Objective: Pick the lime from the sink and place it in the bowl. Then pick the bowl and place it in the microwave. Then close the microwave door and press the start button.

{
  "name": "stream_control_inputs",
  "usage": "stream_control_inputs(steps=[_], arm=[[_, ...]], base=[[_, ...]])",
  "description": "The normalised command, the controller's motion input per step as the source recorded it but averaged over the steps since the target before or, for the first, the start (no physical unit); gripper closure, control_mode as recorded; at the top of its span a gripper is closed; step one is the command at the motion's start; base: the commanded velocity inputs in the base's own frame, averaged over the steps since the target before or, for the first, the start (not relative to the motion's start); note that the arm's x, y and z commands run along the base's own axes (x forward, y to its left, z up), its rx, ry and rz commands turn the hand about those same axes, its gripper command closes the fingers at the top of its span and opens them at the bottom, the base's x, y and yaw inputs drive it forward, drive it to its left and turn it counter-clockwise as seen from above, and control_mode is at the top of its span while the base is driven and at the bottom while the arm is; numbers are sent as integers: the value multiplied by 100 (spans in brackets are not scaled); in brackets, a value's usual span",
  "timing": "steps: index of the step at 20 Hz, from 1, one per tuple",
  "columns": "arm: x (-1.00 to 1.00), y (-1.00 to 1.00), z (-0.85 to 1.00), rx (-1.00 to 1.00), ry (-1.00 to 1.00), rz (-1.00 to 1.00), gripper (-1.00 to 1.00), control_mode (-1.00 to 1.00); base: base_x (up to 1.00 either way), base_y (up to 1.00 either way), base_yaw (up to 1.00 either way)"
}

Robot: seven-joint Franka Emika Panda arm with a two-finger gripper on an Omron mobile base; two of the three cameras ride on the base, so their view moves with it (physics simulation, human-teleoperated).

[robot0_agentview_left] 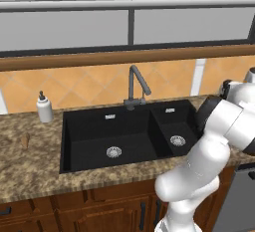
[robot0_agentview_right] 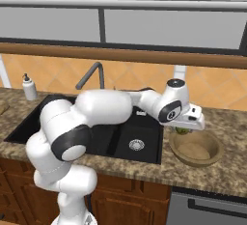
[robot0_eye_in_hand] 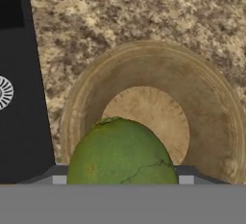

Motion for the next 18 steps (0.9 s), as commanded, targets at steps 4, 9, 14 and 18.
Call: stream_control_inputs(steps=[4, 9, 14, 18], arm=[[1, -44, -27, 4, 0, -2, 100, -100], [11, -41, -38, 5, 0, -1, 100, -100], [12, -32, -33, 9, 0, 0, 100, -100], [24, -23, -13, 5, 0, 0, 100, -100]], base=[[0, 0, 0], [0, 0, 0], [0, 0, 0], [0, 0, 0]])
